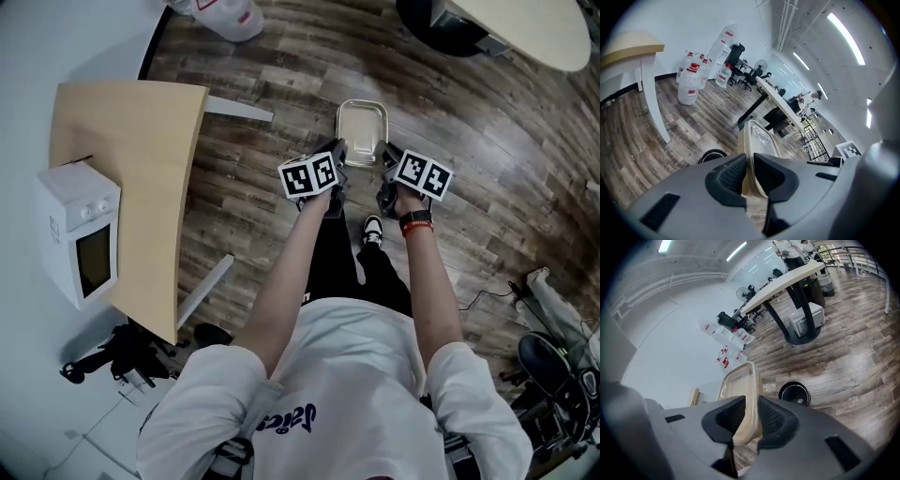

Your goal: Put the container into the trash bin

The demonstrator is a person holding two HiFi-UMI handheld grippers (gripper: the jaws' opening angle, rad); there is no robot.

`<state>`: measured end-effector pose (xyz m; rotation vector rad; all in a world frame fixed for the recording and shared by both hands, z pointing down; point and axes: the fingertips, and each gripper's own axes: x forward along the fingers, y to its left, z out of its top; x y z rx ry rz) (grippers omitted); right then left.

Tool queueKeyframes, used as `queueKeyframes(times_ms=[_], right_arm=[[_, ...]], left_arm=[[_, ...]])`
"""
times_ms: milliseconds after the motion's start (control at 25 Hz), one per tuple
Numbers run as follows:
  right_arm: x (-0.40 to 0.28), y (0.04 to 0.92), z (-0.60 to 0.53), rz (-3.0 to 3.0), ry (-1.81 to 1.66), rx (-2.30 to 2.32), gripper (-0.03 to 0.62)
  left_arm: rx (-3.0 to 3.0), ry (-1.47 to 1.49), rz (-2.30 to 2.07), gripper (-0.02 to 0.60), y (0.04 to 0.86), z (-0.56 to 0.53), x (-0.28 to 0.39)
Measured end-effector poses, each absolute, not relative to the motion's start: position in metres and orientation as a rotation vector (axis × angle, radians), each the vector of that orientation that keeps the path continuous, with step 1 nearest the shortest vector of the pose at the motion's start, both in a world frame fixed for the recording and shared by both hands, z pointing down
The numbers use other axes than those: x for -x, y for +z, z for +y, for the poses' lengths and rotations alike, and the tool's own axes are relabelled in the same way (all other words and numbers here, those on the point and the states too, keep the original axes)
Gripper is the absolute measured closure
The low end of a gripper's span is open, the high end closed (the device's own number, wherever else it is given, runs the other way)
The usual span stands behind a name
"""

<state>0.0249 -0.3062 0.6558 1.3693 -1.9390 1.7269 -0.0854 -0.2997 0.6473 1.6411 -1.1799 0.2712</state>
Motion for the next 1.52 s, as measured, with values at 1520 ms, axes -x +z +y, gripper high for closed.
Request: queueKeyframes(times_ms=[1520], right_arm=[[-0.015,0.977,-0.352,-1.743,1.715,-1.272,0.494]], left_arm=[[-1.513,0.451,-1.038,0.518,0.981,-0.349,0.094]])
